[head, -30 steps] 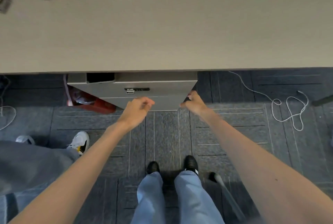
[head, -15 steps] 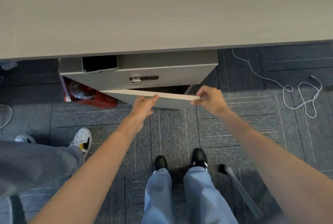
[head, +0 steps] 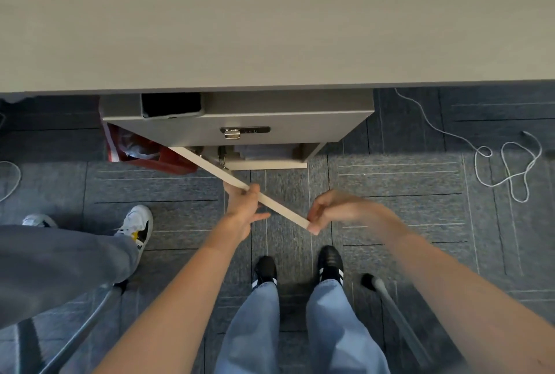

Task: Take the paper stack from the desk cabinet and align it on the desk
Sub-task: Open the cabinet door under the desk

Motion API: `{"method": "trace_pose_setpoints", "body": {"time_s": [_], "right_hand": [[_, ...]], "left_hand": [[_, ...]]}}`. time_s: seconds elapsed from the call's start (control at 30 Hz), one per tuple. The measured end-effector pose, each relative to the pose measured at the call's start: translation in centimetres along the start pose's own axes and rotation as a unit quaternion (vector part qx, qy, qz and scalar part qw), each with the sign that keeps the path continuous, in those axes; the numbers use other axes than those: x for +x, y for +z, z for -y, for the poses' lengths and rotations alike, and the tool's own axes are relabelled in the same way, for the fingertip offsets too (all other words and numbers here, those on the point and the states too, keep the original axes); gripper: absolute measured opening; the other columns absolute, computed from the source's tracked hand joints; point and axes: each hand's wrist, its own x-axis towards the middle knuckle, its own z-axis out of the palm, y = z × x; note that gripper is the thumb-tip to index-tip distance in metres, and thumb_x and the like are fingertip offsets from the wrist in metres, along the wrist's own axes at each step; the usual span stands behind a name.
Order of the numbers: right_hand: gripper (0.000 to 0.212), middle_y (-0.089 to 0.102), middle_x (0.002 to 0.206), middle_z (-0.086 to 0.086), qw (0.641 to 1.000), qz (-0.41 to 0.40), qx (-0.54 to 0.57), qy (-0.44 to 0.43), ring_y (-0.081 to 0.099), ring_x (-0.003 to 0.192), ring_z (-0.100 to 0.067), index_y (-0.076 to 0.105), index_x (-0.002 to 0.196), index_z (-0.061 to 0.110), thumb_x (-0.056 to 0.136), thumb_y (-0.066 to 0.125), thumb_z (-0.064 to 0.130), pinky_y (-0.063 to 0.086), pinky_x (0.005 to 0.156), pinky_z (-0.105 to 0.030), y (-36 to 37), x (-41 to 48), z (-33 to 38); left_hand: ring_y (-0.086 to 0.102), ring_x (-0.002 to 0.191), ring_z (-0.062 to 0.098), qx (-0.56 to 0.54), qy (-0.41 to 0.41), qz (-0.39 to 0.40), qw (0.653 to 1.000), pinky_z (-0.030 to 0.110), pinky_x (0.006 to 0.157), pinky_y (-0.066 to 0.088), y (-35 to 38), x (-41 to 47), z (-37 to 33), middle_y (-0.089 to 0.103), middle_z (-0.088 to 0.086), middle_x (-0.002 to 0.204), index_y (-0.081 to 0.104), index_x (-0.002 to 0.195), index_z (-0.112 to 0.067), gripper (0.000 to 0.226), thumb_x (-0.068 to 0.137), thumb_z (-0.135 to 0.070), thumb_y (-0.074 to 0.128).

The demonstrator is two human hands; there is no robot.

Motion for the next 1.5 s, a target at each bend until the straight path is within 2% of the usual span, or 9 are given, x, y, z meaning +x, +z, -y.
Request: {"method": "trace_pose_setpoints", "body": {"time_s": [0.33, 0.57, 0.67, 0.9, 1.03, 1.2, 1.27, 1.37, 1.5], "right_hand": [[0.01, 0.069, 0.107, -0.002, 0.981, -0.158, 0.103, -0.053, 0.062, 0.107, -0.015, 0.068, 0.091, 0.018, 0.086, 0.064, 0.009, 0.046, 0.102, -0.033, 2.8, -0.2, 1.1], [0.018, 0.066, 0.1, -0.002, 0.987, -0.151, 0.016, -0.048, 0.063, 0.099, -0.016, 0.063, 0.083, 0.021, 0.087, 0.061, 0.004, 0.049, 0.096, -0.031, 5.0, -0.1, 2.1], [0.027, 0.066, 0.097, -0.002, 0.985, -0.162, 0.003, -0.062, 0.064, 0.102, -0.02, 0.06, 0.075, 0.024, 0.087, 0.059, 0.0, 0.05, 0.096, -0.036, 5.8, 0.0, 2.8], [0.028, 0.068, 0.097, -0.007, 0.983, -0.159, 0.001, -0.089, 0.064, 0.101, -0.024, 0.059, 0.08, 0.022, 0.089, 0.05, -0.003, 0.051, 0.095, -0.039, 7.7, 0.6, 3.2], [0.026, 0.063, 0.102, -0.008, 0.982, -0.16, -0.003, -0.098, 0.061, 0.104, -0.025, 0.059, 0.087, 0.018, 0.09, 0.047, -0.005, 0.049, 0.09, -0.033, 8.5, 0.6, 2.9], [0.027, 0.062, 0.102, -0.006, 0.981, -0.163, 0.014, -0.104, 0.061, 0.104, -0.024, 0.058, 0.088, 0.016, 0.087, 0.046, -0.008, 0.048, 0.087, -0.03, 8.8, 0.5, 3.4], [0.027, 0.062, 0.101, -0.006, 0.98, -0.166, 0.014, -0.108, 0.061, 0.101, -0.024, 0.058, 0.091, 0.015, 0.087, 0.045, -0.008, 0.048, 0.075, -0.025, 8.8, 0.7, 3.9], [0.027, 0.061, 0.101, -0.008, 0.976, -0.182, 0.03, -0.119, 0.058, 0.092, -0.022, 0.057, 0.092, 0.014, 0.086, 0.044, -0.01, 0.037, 0.056, -0.018, 9.1, 1.4, 4.0], [0.027, 0.064, 0.097, -0.009, 0.965, -0.228, 0.04, -0.126, 0.063, 0.093, -0.024, 0.058, 0.091, 0.015, 0.085, 0.046, -0.009, 0.052, 0.074, -0.028, 9.6, 4.9, 2.7]], "left_hand": [[0.06, 0.11, 0.03, 0.098, 0.056, 0.025, 0.993, 0.032, 0.055, 0.059, -4.6, -1.3, 2.9, 0.052, 0.011, 0.127, 0.015, 0.143, -0.025, 0.058, 0.097, -0.008, 0.045], [0.06, 0.094, 0.032, 0.254, 0.158, -0.061, 0.952, 0.046, 0.086, 0.051, -9.2, -2.5, 5.7, 0.058, 0.016, 0.12, 0.01, 0.143, -0.019, 0.055, 0.096, -0.01, 0.036], [0.06, 0.103, 0.038, 0.316, 0.16, -0.1, 0.93, 0.051, 0.092, 0.047, -10.6, -2.6, 6.3, 0.058, 0.015, 0.128, 0.012, 0.142, -0.022, 0.05, 0.096, -0.015, 0.033], [0.043, 0.126, 0.041, 0.419, 0.271, -0.166, 0.85, 0.057, 0.091, 0.045, -12.3, -3.1, 7.7, 0.029, 0.016, 0.151, 0.006, 0.15, -0.018, 0.066, 0.095, -0.006, 0.039], [0.02, 0.14, 0.046, 0.516, 0.287, -0.217, 0.777, 0.058, 0.111, 0.03, -12.4, -3.6, 8.4, 0.008, 0.027, 0.157, 0.016, 0.148, -0.017, 0.074, 0.085, -0.002, 0.052], [0.015, 0.144, 0.04, 0.566, 0.355, -0.206, 0.715, 0.053, 0.117, 0.022, -12.5, -3.9, 7.8, 0.012, 0.023, 0.158, 0.026, 0.146, -0.014, 0.072, 0.081, -0.001, 0.054], [0.021, 0.144, 0.036, 0.593, 0.408, -0.196, 0.666, 0.049, 0.118, 0.022, -12.0, -3.9, 7.5, 0.021, 0.019, 0.157, 0.032, 0.145, -0.014, 0.069, 0.08, -0.002, 0.056], [0.03, 0.141, 0.032, 0.6, 0.439, -0.166, 0.648, 0.045, 0.117, 0.027, -10.8, -2.8, 7.1, 0.03, 0.014, 0.154, 0.041, 0.14, -0.013, 0.063, 0.081, -0.001, 0.055], [0.034, 0.138, 0.028, 0.601, 0.443, -0.12, 0.654, 0.044, 0.111, 0.036, -9.0, 1.0, 7.2, 0.037, 0.01, 0.15, 0.049, 0.134, -0.014, 0.052, 0.084, -0.001, 0.052]]}}
